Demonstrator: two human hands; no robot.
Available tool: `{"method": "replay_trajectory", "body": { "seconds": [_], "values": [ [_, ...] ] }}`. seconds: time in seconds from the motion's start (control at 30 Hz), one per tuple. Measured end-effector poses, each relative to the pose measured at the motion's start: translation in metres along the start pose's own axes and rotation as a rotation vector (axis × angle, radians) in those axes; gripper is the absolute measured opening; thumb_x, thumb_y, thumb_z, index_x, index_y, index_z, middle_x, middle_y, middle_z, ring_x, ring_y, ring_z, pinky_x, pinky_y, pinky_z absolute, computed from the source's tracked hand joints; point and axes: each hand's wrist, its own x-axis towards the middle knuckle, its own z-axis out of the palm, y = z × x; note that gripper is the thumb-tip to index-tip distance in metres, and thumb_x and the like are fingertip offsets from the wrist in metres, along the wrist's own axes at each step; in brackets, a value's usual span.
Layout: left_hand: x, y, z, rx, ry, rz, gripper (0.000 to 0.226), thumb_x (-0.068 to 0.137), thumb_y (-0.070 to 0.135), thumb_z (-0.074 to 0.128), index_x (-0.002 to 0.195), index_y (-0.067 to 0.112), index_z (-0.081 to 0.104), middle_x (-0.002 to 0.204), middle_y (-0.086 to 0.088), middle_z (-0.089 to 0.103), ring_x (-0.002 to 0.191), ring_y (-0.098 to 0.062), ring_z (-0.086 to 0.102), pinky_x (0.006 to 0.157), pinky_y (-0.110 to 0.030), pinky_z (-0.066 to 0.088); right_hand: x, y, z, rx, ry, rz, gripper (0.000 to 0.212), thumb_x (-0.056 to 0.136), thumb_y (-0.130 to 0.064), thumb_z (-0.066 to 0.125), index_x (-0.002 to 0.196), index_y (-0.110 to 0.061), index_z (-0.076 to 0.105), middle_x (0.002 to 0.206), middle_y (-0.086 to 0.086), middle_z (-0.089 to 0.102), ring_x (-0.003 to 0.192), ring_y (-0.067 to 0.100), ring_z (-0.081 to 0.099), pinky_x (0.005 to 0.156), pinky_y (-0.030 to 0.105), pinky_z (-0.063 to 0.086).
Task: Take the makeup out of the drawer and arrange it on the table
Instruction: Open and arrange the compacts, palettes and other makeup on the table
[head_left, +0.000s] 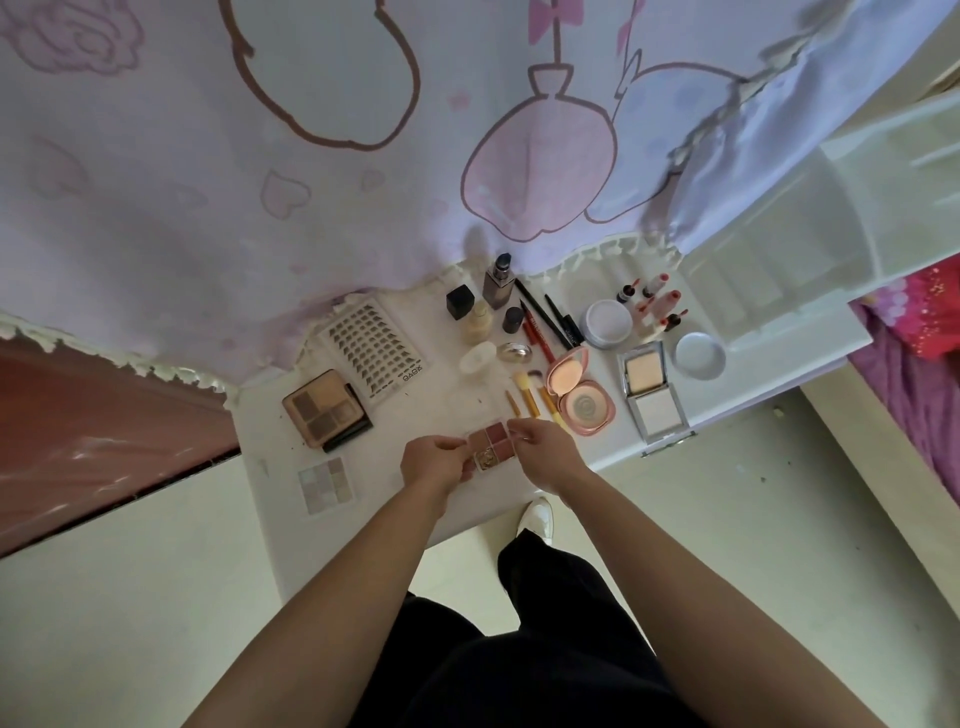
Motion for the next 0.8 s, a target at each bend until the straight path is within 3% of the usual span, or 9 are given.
{"method": "replay_trajectory", "body": {
  "seconds": [0.17,0.3,0.4,0.5,0.6,0.7,0.8],
  "values": [
    [-0.008,-0.001,-0.014,0.087,-0.007,0.077,0.020,0.091,0.018,0.063,0.074,0.010,0.071,0.069,-0.007,0.070,0.062,-0.022,0.064,0.081,-0.046,0.060,-0.010,-0.003,0.004,0.029,0.082,-0.004,0.042,0.098,-0.012,0.050,0.139,-0.015,0.058,0.136,0.004,0.062,0.124,0.020,0.059,0.103,0.029,0.042],
    [-0.017,-0.007,-0.063,0.580,0.140,0.373,0.026,0.096,0.032,0.053,0.090,0.013,0.070,0.093,-0.003,0.071,0.085,-0.021,0.064,0.073,-0.032,0.050,-0.022,-0.016,0.021,0.005,0.208,-0.086,0.032,0.096,-0.024,0.055,0.127,-0.022,0.065,0.114,0.001,0.064,0.107,0.021,0.063,0.088,0.029,0.045],
    [-0.016,-0.021,-0.109,0.664,0.281,0.447,0.020,0.092,0.025,0.057,0.108,0.018,0.068,0.111,-0.004,0.063,0.102,-0.025,0.060,0.083,-0.033,0.048,-0.026,-0.033,0.046,-0.048,0.156,-0.187,0.031,0.097,-0.018,0.052,0.125,-0.022,0.066,0.105,-0.005,0.060,0.104,0.017,0.062,0.090,0.026,0.044],
    [-0.011,-0.039,-0.148,0.666,0.291,0.346,0.033,0.092,0.014,0.054,0.125,0.014,0.059,0.124,-0.012,0.054,0.112,-0.031,0.056,0.092,-0.039,0.046,-0.026,-0.050,0.076,-0.162,0.045,-0.319,0.036,0.095,-0.013,0.053,0.128,-0.021,0.064,0.118,-0.001,0.062,0.104,0.016,0.063,0.095,0.031,0.048],
    [-0.014,-0.056,-0.178,0.519,0.225,0.255,0.047,0.092,0.004,0.049,0.139,0.011,0.049,0.141,-0.012,0.047,0.127,-0.028,0.049,0.103,-0.035,0.038,-0.027,-0.067,0.106,-0.332,-0.111,-0.466,0.040,0.096,-0.012,0.052,0.134,-0.021,0.059,0.134,0.002,0.055,0.118,0.022,0.056,0.099,0.036,0.048],
    [-0.023,-0.068,-0.197,0.418,0.170,0.215,0.056,0.092,-0.003,0.043,0.146,0.012,0.041,0.151,-0.007,0.041,0.137,-0.025,0.040,0.112,-0.032,0.030,-0.026,-0.084,0.134,-0.533,-0.233,-0.597,0.052,0.097,-0.017,0.053,0.147,-0.021,0.045,0.155,0.001,0.037,0.134,0.027,0.043,0.104,0.041,0.046],
    [-0.029,-0.077,-0.208,0.317,0.128,0.176,0.061,0.092,-0.005,0.038,0.148,0.018,0.040,0.153,-0.001,0.040,0.139,-0.021,0.038,0.116,-0.033,0.030,-0.024,-0.094,0.154,-0.755,-0.273,-0.689,0.066,0.096,-0.026,0.059,0.155,-0.023,0.029,0.166,0.001,0.013,0.134,0.030,0.037,0.102,0.044,0.045]
  ]
}}
